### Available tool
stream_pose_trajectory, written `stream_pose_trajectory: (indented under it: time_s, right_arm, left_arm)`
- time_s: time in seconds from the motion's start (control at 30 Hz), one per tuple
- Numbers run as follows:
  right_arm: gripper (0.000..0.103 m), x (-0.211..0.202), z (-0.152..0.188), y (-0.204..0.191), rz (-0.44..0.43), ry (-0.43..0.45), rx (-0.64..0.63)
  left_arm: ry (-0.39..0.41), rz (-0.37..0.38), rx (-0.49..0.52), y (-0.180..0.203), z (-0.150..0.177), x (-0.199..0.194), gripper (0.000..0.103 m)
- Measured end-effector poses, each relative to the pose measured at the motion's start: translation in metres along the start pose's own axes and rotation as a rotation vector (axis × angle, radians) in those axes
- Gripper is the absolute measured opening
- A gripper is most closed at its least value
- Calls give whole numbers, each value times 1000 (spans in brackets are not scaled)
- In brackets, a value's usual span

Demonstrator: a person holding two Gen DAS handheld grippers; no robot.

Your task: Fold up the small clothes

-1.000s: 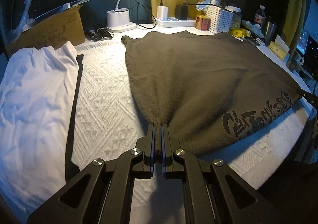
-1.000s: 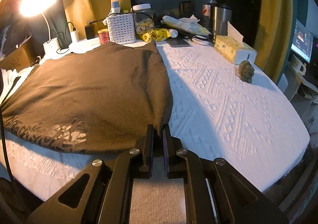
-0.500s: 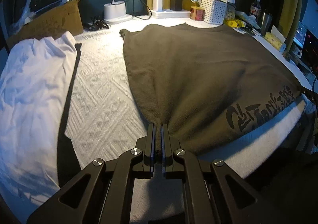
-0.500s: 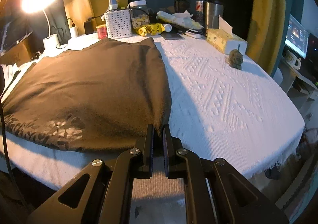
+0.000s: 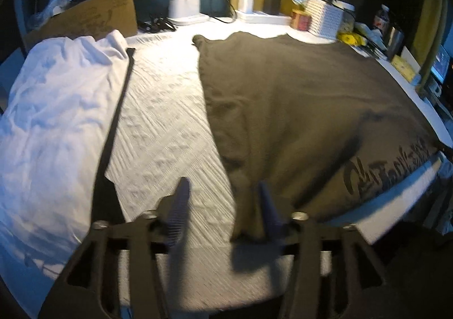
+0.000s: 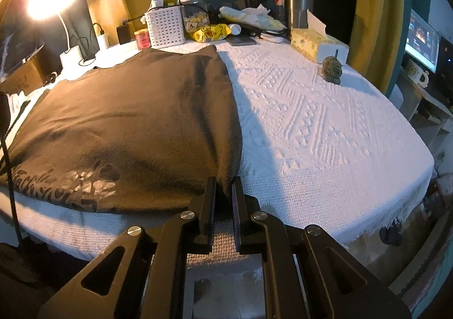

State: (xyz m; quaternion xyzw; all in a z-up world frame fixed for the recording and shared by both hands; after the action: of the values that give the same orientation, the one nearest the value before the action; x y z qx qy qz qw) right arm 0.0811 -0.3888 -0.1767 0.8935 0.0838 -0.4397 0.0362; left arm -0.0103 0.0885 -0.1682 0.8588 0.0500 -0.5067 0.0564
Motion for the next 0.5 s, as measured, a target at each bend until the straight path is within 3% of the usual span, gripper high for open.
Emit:
stream_pose_trajectory:
  time_s: [0.1, 0.5]
  right_arm:
    - [27, -5, -8, 2, 18, 10, -2]
    - [27, 6, -37, 9, 29, -2, 37]
  left_arm:
    - [18, -12, -7, -7, -12, 1, 60]
    - [2, -18, -13, -19, -60, 29, 60]
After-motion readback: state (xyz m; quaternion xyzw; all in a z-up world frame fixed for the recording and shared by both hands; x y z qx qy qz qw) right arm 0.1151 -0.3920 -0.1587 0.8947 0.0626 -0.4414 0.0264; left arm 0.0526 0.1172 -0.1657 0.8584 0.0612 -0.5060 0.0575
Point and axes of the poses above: each gripper's, at about its wrist camera, not at the fingertips, and x roughly the way its jaws point, y to its right, z to its underside, the point moved 8 cm from there along x, roughly the way its jaws point, and after that the axes turned 8 degrees about -y, right-handed, at the moved point
